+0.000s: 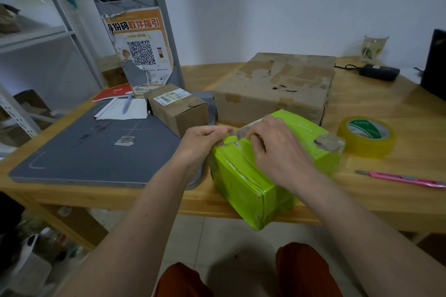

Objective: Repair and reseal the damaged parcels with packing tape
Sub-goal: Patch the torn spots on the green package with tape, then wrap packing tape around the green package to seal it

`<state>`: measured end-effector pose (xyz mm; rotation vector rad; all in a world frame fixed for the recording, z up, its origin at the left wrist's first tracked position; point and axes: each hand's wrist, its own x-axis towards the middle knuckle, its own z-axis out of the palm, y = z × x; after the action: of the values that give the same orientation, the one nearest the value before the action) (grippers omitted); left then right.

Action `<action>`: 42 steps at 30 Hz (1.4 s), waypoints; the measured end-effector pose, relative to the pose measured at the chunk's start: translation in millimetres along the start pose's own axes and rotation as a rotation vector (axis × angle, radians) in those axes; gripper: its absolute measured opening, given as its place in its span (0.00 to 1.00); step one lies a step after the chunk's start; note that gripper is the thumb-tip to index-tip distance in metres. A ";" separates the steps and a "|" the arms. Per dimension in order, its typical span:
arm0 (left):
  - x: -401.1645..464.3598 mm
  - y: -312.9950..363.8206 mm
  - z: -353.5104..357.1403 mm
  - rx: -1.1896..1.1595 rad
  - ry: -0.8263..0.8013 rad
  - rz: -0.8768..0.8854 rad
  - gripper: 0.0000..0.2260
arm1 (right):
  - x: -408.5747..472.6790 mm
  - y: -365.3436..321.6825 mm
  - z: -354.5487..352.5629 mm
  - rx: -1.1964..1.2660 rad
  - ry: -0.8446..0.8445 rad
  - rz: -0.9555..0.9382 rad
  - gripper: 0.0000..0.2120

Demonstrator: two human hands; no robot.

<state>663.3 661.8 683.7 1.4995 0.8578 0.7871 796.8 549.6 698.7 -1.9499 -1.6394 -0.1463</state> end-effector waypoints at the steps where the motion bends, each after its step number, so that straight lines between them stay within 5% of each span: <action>1: -1.0 -0.8 0.3 -0.021 -0.002 -0.022 0.09 | -0.6 -0.2 -0.7 -0.002 0.003 -0.002 0.09; 17: -11.6 -9.7 2.3 -0.220 0.055 -0.272 0.11 | -0.9 0.4 1.3 -0.017 0.041 -0.010 0.08; 24: -16.9 -10.4 4.4 -0.255 0.125 -0.292 0.17 | -4.3 -0.6 -1.1 -0.033 0.069 -0.013 0.08; 28: -21.4 -11.1 6.6 -0.227 0.088 -0.222 0.11 | -4.0 -0.1 0.9 -0.038 0.082 -0.035 0.08; 30: -24.4 -0.3 9.4 -0.112 0.075 -0.116 0.08 | -2.7 0.9 2.4 -0.036 0.089 -0.025 0.08; 33: -28.8 10.4 13.6 0.482 0.083 0.215 0.12 | -3.7 2.1 2.9 0.053 0.197 -0.031 0.07; 36: -36.2 14.3 19.3 1.019 -0.012 0.213 0.18 | -6.7 4.4 3.7 0.141 0.325 -0.072 0.08; 39: -40.3 24.1 21.9 1.173 -0.043 0.147 0.19 | -8.7 6.1 3.6 0.206 0.358 -0.135 0.09; 42: -46.7 32.7 30.0 1.079 0.019 0.172 0.19 | -12.6 8.8 -5.8 0.256 0.421 -0.204 0.09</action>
<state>668.2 604.7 713.2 2.5301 1.2723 0.4429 803.5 535.2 694.8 -1.4422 -1.4859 -0.3790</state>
